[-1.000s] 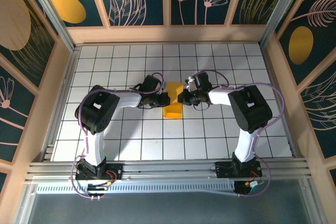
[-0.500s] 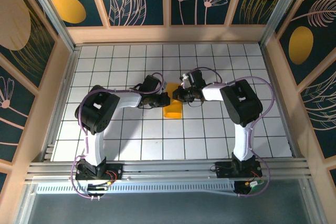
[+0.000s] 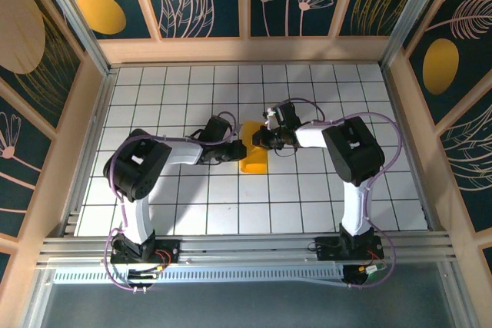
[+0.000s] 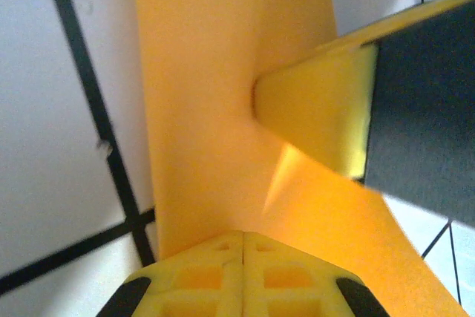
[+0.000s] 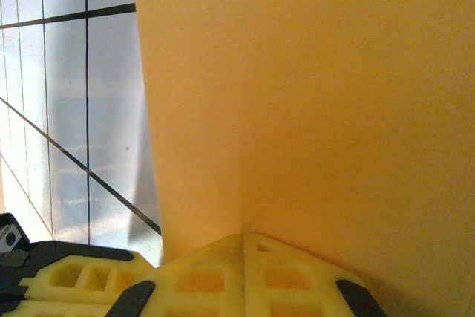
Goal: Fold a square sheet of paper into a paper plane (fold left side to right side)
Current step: First fold the square sheet of paper in half at the center of the table.
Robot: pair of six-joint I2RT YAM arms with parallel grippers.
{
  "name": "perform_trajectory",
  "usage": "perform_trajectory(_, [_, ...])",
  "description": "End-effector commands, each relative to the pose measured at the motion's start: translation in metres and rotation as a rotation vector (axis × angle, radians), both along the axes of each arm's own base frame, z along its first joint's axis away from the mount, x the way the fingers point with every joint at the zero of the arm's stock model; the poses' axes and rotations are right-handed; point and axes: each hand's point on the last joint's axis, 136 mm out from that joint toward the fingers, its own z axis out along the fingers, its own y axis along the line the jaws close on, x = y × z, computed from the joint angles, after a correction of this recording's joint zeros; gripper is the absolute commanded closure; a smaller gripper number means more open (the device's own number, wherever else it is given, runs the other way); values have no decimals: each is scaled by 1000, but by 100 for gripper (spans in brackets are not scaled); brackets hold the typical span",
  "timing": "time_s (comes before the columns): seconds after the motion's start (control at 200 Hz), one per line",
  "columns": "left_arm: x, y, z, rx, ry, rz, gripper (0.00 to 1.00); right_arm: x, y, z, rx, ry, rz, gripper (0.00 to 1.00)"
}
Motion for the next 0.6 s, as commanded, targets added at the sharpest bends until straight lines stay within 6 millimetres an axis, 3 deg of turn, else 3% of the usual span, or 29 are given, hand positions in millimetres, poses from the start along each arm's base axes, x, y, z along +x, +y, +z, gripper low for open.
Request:
perform_trajectory(0.0, [-44, 25, -30, 81, 152, 4, 94, -14, -40, -49, -189, 89, -59, 100])
perform_trajectory(0.305, [-71, 36, -26, 57, 161, 6, 94, -14, -39, -50, -185, 93, -46, 100])
perform_trajectory(0.48, [-47, 49, -9, 133, 81, 79, 94, -16, -39, -49, -180, 89, -37, 100])
perform_trajectory(0.505, [-39, 47, 5, 112, 46, 88, 93, -16, -39, -49, -179, 90, -37, 100])
perform_trajectory(0.596, [-23, 44, 26, 66, 0, 102, 93, -16, -38, -48, -177, 89, -35, 100])
